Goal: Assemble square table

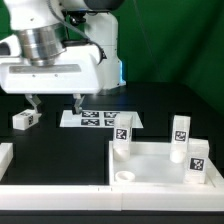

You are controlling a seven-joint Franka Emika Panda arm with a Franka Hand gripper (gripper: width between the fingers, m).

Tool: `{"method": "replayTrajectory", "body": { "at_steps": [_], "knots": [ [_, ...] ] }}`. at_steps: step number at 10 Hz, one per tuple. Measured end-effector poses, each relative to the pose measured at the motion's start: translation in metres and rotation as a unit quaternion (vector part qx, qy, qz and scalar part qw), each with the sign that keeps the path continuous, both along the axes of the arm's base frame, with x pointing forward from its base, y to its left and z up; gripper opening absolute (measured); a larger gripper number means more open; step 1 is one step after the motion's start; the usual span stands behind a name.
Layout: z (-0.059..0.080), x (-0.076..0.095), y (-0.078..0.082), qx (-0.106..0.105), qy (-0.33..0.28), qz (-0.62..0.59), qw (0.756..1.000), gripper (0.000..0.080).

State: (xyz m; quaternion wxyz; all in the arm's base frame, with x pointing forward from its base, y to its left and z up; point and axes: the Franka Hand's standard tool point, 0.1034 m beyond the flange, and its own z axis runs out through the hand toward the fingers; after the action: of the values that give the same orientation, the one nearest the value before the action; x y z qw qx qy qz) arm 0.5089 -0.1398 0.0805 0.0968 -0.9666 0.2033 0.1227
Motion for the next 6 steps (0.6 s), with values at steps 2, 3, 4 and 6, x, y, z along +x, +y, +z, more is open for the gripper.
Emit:
{"method": "replayTrajectory", "body": {
  "at_steps": [2,3,4,6],
  "knots": [
    [-0.007,-0.026,-0.029,0.032,0.108,0.007,0.994,0.0649],
    [-0.009,-0.033,-0.035,0.043,0.129,0.007,0.991,0.0649],
    [-0.008,-0.037,-0.032,0.066,0.167,0.007,0.984,0.0649],
    [-0.011,-0.039,-0.031,0.096,0.224,0.011,0.970,0.0649]
  ]
}}
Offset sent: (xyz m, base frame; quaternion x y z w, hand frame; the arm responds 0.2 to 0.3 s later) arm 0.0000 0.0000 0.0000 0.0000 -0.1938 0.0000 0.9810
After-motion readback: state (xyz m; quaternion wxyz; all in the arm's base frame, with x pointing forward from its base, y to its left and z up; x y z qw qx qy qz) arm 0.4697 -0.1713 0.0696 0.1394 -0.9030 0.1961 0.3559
